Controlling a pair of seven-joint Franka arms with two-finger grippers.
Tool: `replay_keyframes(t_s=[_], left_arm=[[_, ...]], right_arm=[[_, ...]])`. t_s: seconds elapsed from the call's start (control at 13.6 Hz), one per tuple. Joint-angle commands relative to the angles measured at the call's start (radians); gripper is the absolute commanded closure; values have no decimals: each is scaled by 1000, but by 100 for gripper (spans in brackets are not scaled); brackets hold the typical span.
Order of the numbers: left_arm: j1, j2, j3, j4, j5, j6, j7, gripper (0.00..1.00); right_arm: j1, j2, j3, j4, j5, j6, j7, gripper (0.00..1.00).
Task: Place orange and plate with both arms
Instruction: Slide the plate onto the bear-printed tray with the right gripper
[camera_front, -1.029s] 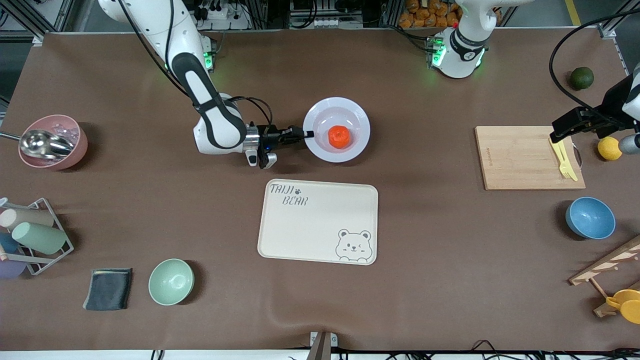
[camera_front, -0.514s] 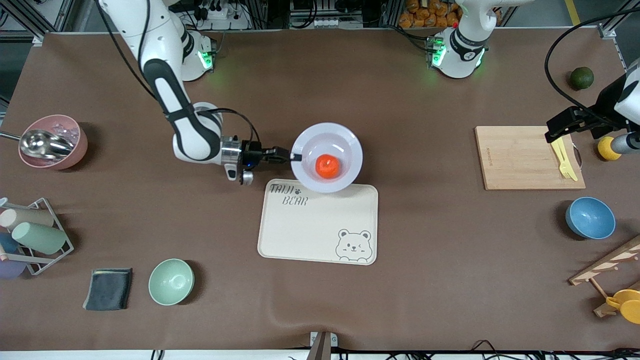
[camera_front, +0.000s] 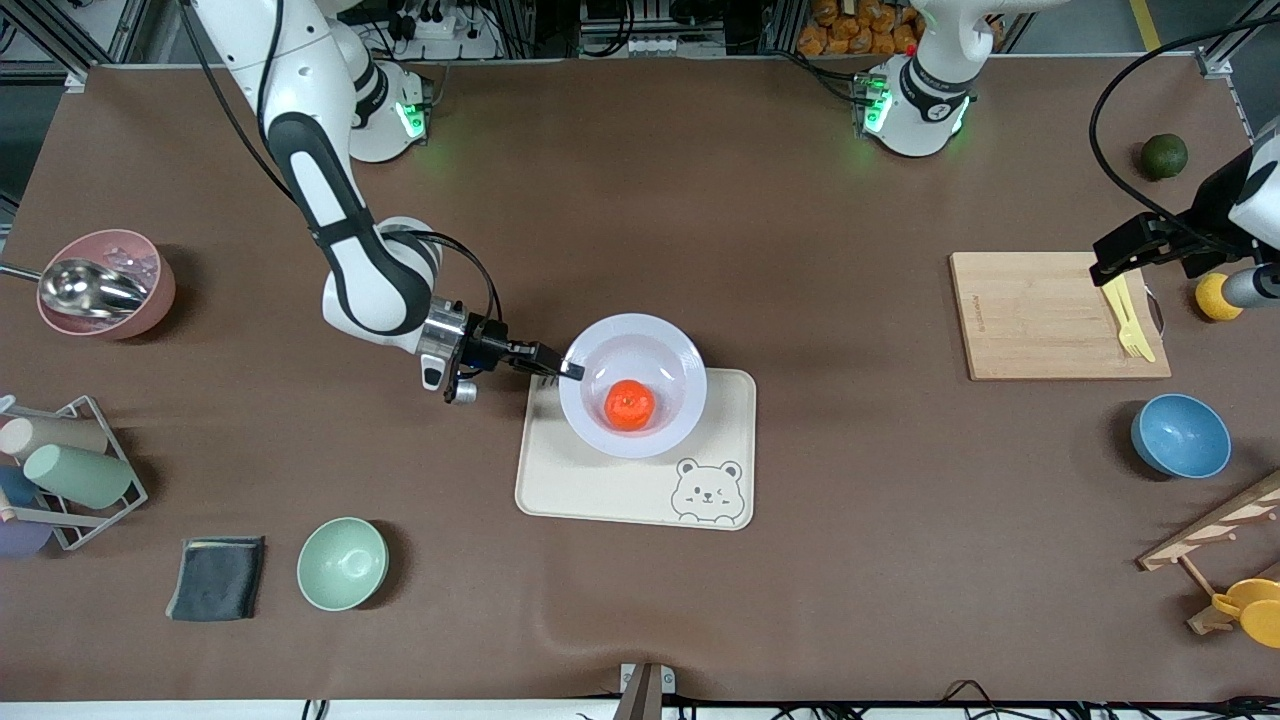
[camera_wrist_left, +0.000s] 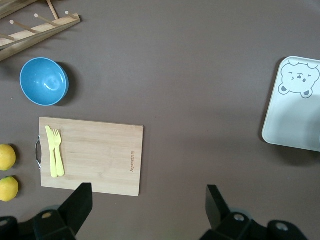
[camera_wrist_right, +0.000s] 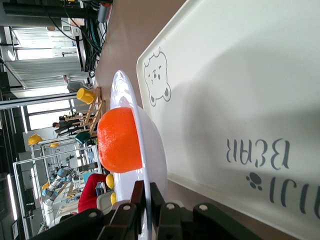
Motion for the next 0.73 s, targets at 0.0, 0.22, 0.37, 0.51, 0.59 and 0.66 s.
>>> replay_keyframes(t_s=[0.0,0.22,0.37,0.51,0.59,0.66], left_arm=[[0,-9,0,-7,-22,9,0,0],[2,-11,0,-7,-20,9,0,0],[2,-11,0,-6,-20,9,2,0],[0,-6,0,-6,-20,11,0,0],[0,-6,0,-4,-20,11,2,0],[0,-3,0,-4,-20,11,2,0]], right_arm=[[4,80,3,81,21,23,13,100],[6,146,3,141,18,43,13,100],[21,167,3,166,18,66,11,100],[26,177,3,174,18,89,13,100],[29,181,3,177,18,89,11,100],[30,186,3,177,18,91,8,100]])
